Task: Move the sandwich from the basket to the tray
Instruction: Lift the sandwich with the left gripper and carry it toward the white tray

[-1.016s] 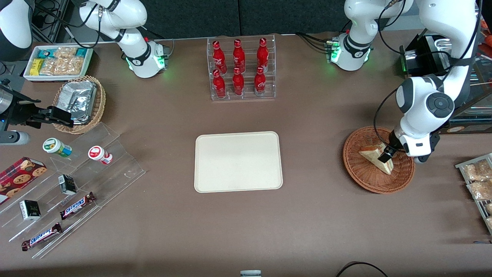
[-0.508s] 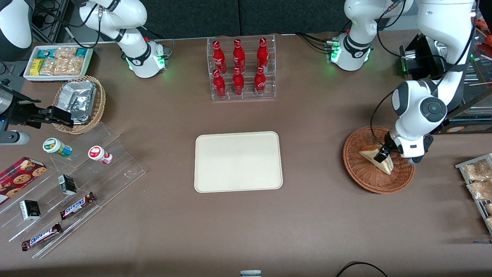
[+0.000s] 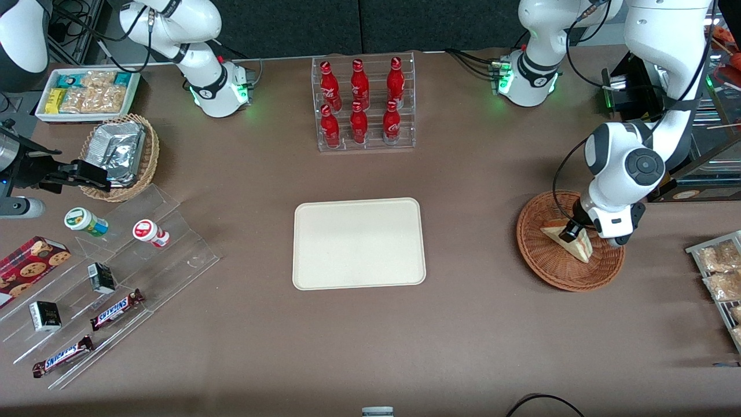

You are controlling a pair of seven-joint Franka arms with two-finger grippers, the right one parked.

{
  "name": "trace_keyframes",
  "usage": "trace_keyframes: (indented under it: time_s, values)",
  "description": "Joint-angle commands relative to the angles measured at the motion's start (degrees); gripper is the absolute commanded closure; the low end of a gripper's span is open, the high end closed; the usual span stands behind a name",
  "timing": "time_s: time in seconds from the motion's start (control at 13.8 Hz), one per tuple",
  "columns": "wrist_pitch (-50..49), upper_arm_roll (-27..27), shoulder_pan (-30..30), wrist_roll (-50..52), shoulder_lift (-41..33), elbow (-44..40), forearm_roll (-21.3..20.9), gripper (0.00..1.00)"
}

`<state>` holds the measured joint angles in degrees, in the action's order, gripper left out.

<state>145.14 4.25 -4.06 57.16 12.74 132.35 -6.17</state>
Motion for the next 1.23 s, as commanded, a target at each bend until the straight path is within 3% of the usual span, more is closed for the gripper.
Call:
trace_keyframes:
  time_s: [0.0, 0.22, 0.51, 0.65, 1.02, 1.16]
  values:
    - [0.9, 0.0, 0.2, 1.2, 0.0, 0.2, 0.0, 0.84]
    - [-1.6, 0.1, 0.2, 0.2, -2.4, -0.9, -0.1, 0.84]
    - [-25.8, 4.0, 1.0, -0.1, -4.1, -14.2, -0.3, 0.84]
    - [-31.6, 7.6, 1.0, 0.1, -4.3, -18.9, -0.3, 0.84]
    - [-33.3, 20.3, 1.3, -0.4, -2.7, -24.0, -0.6, 0.83]
    - [-32.9, 22.8, 5.3, -0.5, 0.4, -26.3, -1.6, 0.82]
